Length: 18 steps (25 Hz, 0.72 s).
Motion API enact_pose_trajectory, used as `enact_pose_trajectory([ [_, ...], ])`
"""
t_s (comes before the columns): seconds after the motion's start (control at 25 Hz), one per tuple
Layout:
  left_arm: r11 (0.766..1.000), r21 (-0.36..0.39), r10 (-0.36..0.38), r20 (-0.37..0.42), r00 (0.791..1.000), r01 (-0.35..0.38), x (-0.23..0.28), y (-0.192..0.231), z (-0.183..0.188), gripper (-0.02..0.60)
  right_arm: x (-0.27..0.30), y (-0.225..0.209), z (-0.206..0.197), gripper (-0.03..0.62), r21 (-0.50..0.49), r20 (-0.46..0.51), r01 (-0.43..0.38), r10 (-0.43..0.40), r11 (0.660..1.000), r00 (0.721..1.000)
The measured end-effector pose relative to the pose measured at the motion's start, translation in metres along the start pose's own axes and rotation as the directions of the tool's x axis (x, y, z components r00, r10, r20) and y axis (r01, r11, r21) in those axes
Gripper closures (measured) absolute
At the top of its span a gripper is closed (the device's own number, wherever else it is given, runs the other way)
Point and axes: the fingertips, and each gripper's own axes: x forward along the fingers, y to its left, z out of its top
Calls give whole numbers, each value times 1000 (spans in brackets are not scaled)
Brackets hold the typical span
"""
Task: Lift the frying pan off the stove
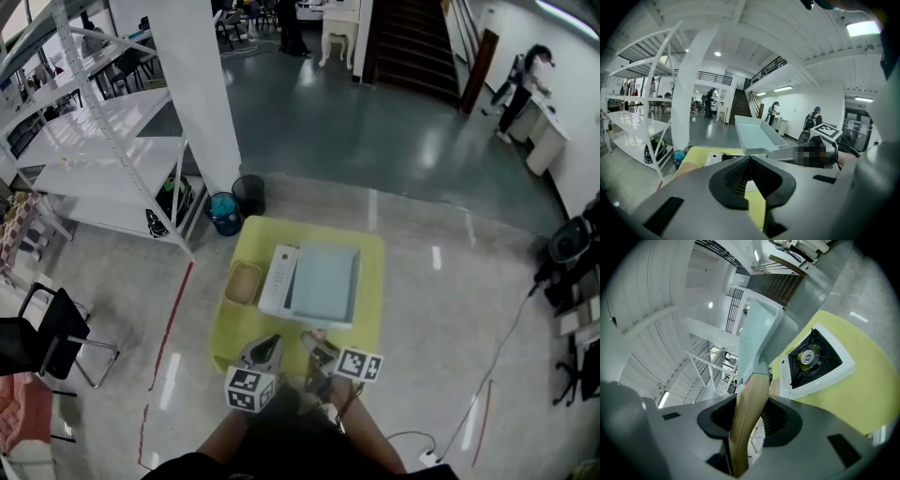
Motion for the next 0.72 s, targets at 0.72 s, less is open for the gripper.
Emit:
enact_pose_trajectory([
  [0.72, 1000, 3, -6, 1, 1000, 6, 5, -4, 4, 538, -3, -1, 10, 444, -9, -3, -1, 1, 1000, 1000],
])
